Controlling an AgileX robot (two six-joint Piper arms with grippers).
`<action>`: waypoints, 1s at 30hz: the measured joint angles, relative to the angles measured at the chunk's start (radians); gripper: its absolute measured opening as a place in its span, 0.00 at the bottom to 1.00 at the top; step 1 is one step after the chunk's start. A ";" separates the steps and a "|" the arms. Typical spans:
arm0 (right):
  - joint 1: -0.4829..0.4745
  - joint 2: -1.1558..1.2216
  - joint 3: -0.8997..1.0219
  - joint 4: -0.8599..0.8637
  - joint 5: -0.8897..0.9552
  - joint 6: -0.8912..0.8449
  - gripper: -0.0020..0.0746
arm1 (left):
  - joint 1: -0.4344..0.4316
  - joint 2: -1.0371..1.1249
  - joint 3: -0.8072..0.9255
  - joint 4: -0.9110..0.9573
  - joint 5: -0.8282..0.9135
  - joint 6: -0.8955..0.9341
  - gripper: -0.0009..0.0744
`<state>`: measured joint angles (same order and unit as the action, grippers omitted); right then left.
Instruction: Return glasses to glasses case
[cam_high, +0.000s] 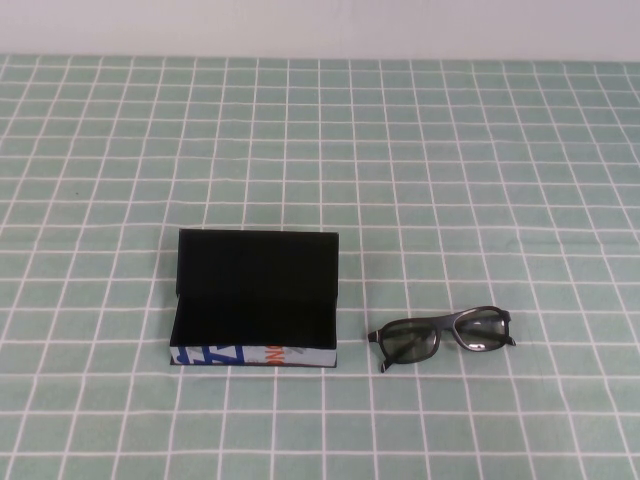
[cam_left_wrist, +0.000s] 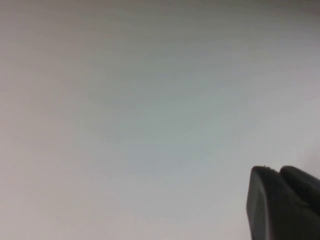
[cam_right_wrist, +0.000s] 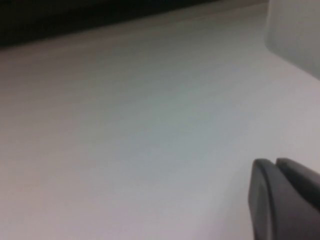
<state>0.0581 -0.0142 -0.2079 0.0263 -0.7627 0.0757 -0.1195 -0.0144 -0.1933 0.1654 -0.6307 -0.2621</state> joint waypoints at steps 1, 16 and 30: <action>0.000 0.000 -0.054 0.000 0.033 0.031 0.01 | 0.000 0.000 -0.039 0.000 0.016 -0.002 0.01; 0.000 0.225 -0.674 -0.006 0.924 0.184 0.01 | 0.000 0.300 -0.547 0.000 0.744 -0.109 0.01; 0.000 0.645 -0.729 0.045 1.413 0.112 0.01 | -0.052 0.603 -0.608 0.000 1.259 -0.073 0.01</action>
<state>0.0581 0.6309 -0.9369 0.0714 0.6499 0.1876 -0.1712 0.5887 -0.8017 0.1654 0.6279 -0.3350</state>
